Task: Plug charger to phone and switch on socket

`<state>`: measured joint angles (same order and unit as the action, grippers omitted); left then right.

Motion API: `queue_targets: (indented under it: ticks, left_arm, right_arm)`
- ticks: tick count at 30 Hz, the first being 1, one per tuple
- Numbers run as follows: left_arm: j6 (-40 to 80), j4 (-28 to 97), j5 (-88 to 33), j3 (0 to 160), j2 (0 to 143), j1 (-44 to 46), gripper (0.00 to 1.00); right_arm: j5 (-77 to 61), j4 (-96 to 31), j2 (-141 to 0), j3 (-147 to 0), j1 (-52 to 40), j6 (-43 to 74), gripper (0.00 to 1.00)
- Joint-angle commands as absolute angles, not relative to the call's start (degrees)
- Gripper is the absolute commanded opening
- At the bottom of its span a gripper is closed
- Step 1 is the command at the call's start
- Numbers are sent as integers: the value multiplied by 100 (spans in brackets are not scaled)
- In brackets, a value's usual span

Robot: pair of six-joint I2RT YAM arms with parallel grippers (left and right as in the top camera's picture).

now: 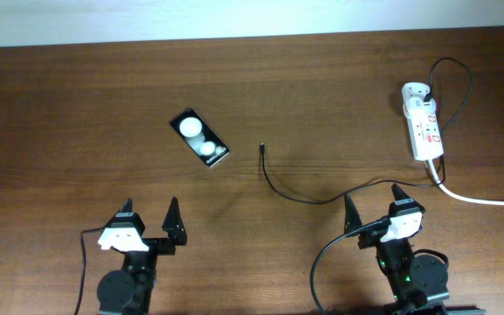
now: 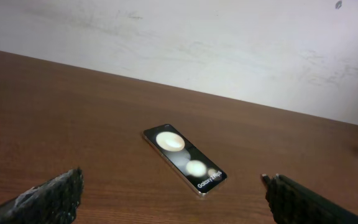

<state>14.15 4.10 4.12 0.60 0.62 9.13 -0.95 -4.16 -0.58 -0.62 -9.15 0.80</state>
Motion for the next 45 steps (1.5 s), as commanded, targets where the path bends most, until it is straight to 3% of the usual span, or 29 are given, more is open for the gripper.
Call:
queue_targets:
  ticks: [1,9,13,17,23,31,41,45]
  left_arm:
    - [1343,438,499,51,34,878,99]
    - [1347,395,537,51,34,878,99]
    - [1347,397,-510,62,34,878,99]
    - [1343,805,-471,711,314,878,99]
    - [1166,1564,-257,3092,2829,884,99]
    - [1175,4525,-287,7269,6989,884,99]
    - [1288,4648,-1273,7356,8180,884,99]
    - [2731,4731,-685,7356,8180,884,99]
  right_arm:
    - [-128,-429,-21,-32,-897,43,99]
    - [-128,-429,-21,-32,-897,43,99]
    - [-128,-429,-21,-32,-897,43,99]
    - [-128,-429,-21,-32,-897,43,99]
    - [-128,-429,-21,-32,-897,43,99]
    - [-128,-429,-21,-32,-897,43,99]
    - [-128,-429,-21,-32,-897,43,99]
    - [-128,-429,-21,-32,-897,43,99]
